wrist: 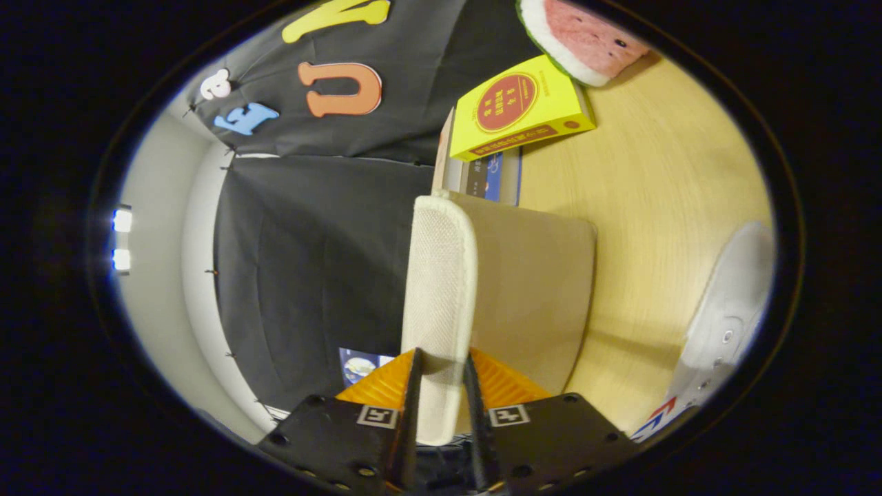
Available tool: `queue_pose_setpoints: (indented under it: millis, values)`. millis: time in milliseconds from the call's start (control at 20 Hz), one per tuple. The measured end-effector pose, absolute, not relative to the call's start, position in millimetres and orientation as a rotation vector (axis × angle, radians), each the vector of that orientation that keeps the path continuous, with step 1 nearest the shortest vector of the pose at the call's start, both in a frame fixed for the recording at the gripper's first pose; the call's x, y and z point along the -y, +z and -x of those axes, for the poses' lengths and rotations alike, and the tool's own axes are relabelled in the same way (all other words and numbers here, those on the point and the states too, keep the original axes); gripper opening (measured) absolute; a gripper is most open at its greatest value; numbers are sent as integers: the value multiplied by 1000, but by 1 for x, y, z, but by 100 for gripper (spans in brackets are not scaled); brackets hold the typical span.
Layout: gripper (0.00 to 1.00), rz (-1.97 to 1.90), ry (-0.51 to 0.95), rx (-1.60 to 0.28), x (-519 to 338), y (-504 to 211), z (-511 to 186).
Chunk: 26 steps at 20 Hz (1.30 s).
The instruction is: Open the storage box then place both shoes into the box .Put the left shoe in first, then the right shoe, with the right side of both shoes facing outward in a uniform manner.
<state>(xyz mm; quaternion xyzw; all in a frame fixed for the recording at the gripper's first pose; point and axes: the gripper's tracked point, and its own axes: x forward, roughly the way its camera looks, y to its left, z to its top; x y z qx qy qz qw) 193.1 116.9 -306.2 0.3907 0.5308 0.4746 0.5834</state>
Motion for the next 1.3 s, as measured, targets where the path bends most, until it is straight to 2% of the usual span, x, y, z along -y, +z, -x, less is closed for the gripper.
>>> queue_pose_setpoints:
  millis: [50,150,200,300,800,1300]
  values:
    - [24,-885,1084,-1244,-114,-307,-190]
    - [25,-843,1057,-1238,-106,-299,-187]
    - [13,-833,1026,-1232,-106,-295,-191]
    - [2,-837,969,-1254,-101,-283,-188]
    - [1,-637,851,-1166,-118,-205,-164]
    - [1,-581,782,-1090,-184,-128,-161]
